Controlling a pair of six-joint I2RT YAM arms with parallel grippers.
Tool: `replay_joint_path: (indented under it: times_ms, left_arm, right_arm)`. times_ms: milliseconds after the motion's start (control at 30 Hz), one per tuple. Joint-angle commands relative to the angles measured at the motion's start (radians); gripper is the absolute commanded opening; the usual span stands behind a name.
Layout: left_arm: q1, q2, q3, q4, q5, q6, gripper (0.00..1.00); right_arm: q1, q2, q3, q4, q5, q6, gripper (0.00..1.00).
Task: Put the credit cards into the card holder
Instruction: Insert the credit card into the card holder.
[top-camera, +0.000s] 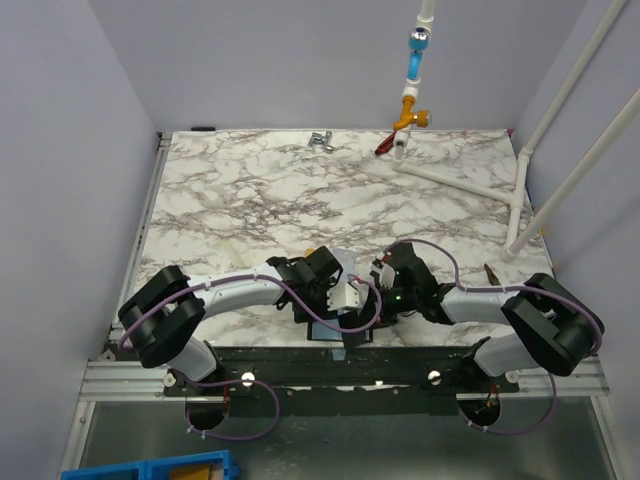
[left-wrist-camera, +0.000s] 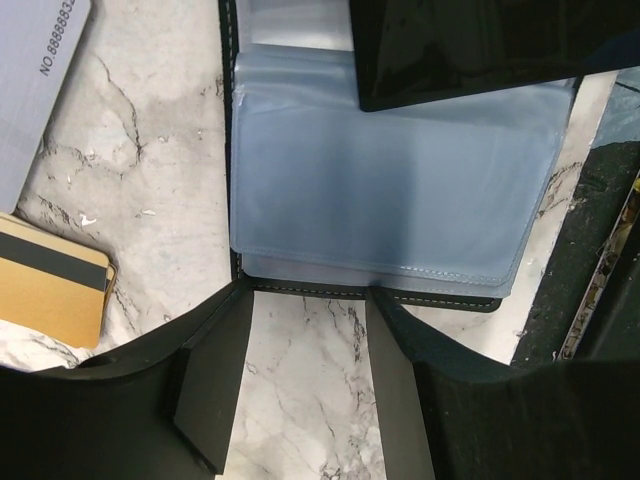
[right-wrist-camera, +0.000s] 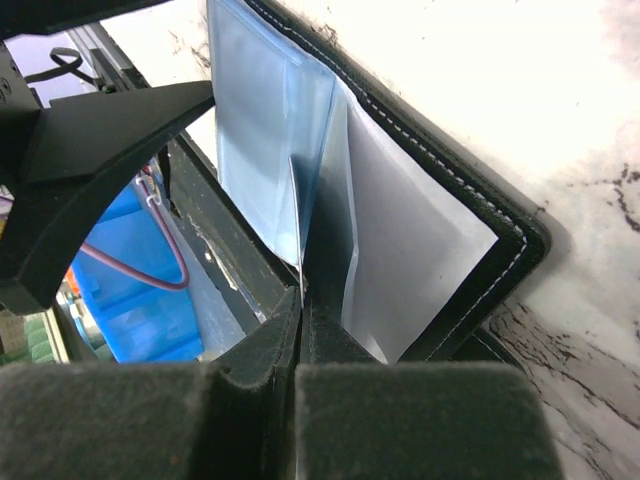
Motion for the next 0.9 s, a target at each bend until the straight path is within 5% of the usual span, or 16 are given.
replay_joint_path:
  times_ms: [0,867]
  left_arm:
    - [-0.031,0.015,-0.003,0.012,-0.044,0.036,0.50]
    - [-0.058,-0.033,-0.014,0.022,-0.060,0.000,0.45]
  right_arm:
    - [-0.022,0.034,0.012,0.063,-0.027,-0.021,0.01]
    - [-0.080,0.202,0.047,0.243,-0.063,-0.005,0.01]
